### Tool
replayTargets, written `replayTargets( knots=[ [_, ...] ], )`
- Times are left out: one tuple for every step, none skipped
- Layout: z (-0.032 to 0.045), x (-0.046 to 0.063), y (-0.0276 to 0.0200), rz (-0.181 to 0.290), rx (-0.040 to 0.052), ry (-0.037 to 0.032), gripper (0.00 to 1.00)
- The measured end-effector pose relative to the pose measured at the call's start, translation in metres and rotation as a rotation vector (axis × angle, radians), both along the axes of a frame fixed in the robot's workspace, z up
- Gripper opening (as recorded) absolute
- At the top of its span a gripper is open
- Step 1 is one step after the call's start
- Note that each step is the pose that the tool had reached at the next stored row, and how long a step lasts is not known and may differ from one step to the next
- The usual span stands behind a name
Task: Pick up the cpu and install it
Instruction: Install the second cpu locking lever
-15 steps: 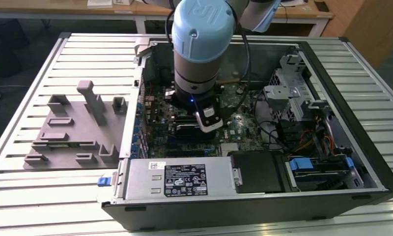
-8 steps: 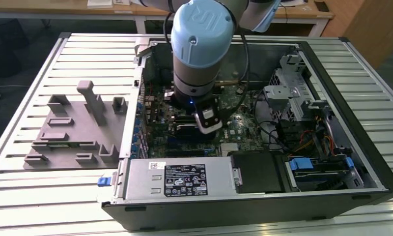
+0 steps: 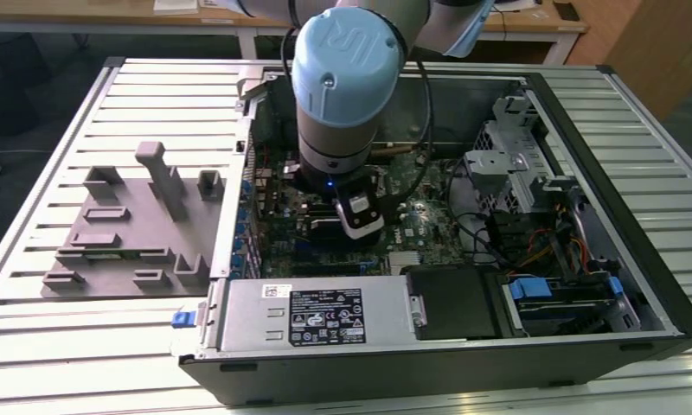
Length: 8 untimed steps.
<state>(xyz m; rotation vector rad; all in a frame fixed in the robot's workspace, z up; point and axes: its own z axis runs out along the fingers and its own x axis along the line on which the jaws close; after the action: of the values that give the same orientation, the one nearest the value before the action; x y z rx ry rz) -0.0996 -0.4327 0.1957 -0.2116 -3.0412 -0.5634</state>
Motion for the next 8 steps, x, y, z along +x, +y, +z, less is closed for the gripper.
replayTargets(
  knots=[
    [-0.0005, -0.0001, 0.0000, 0.000, 0.0003, 0.0000, 0.11],
    [-0.0007, 0.0000, 0.0003, 0.000, 0.0003, 0.0000, 0.11],
    [-0.0009, 0.0000, 0.0006, 0.000, 0.0003, 0.0001, 0.11],
    [-0.0010, 0.0002, 0.0011, 0.000, 0.0003, 0.0001, 0.11],
    [-0.0012, 0.0005, 0.0016, 0.000, 0.0005, 0.0000, 0.11],
    [-0.0013, 0.0007, 0.0023, 0.000, 0.0004, 0.0000, 0.11],
    [-0.0014, 0.0007, 0.0030, 0.000, 0.0003, 0.0000, 0.11],
    [-0.0015, 0.0008, 0.0039, 0.000, 0.0004, 0.0000, 0.11]
  ],
)
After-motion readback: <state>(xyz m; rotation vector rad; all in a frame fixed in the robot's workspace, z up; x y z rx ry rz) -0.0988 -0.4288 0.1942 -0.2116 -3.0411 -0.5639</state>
